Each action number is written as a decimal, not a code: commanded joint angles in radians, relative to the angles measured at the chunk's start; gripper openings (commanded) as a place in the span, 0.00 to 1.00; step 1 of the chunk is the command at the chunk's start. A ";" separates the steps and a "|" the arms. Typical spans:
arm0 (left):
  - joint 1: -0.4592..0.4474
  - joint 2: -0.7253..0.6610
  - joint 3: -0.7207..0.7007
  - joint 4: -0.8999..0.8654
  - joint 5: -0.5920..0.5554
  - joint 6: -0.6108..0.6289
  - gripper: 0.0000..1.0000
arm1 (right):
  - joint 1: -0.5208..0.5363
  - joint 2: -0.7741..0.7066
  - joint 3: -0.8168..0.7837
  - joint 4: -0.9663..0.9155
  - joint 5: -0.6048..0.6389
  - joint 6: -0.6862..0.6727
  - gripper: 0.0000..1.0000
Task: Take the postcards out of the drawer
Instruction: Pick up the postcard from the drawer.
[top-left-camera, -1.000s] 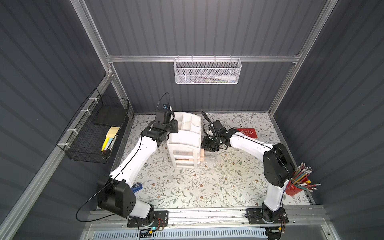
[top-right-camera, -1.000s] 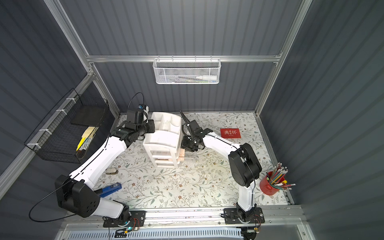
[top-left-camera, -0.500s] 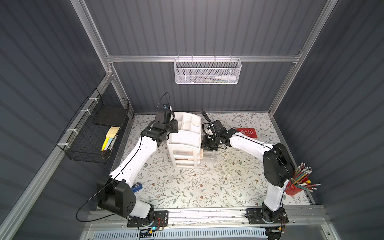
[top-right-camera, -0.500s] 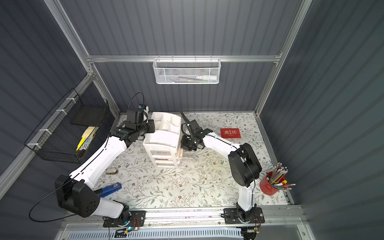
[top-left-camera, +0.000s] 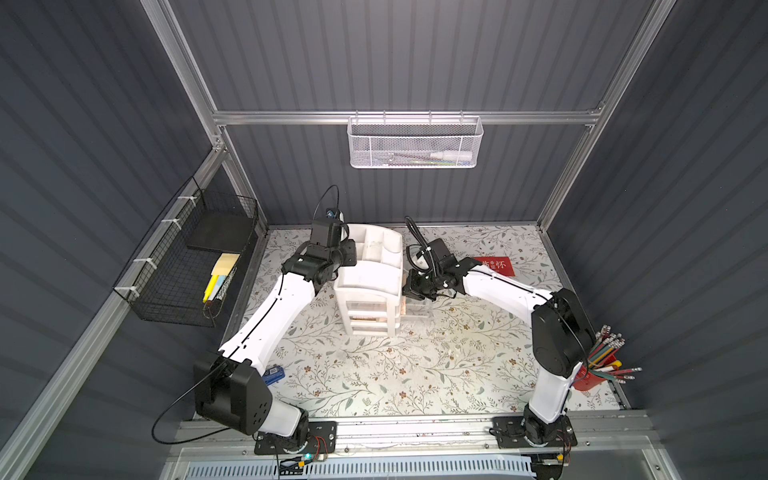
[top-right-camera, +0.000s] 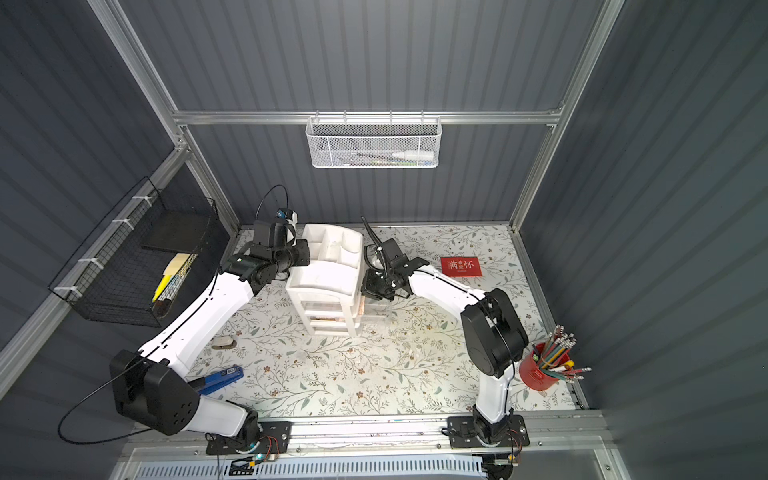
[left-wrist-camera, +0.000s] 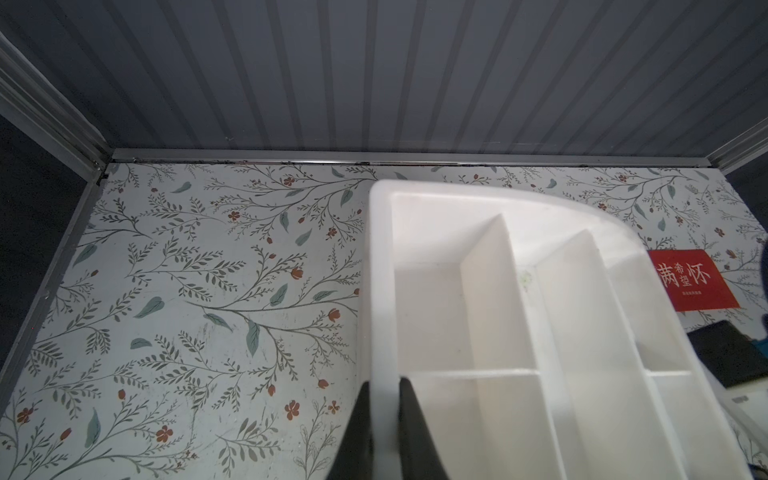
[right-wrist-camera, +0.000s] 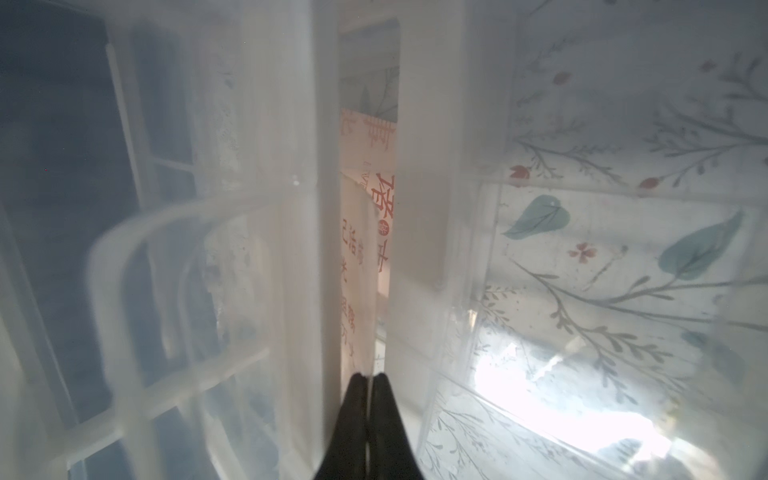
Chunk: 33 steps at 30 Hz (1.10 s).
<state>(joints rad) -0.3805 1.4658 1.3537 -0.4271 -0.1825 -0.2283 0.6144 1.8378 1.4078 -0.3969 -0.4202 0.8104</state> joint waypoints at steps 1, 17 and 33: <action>-0.006 0.067 -0.067 -0.106 -0.009 0.073 0.00 | -0.008 -0.063 0.003 0.041 -0.037 -0.018 0.03; -0.006 0.077 -0.065 -0.106 -0.007 0.073 0.00 | -0.096 -0.178 -0.043 -0.019 -0.013 -0.069 0.03; -0.006 0.079 -0.063 -0.107 -0.004 0.075 0.00 | -0.307 -0.401 -0.237 0.022 -0.037 -0.109 0.03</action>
<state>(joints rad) -0.3809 1.4681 1.3537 -0.4244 -0.1822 -0.2287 0.3470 1.4719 1.2053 -0.3885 -0.4412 0.7288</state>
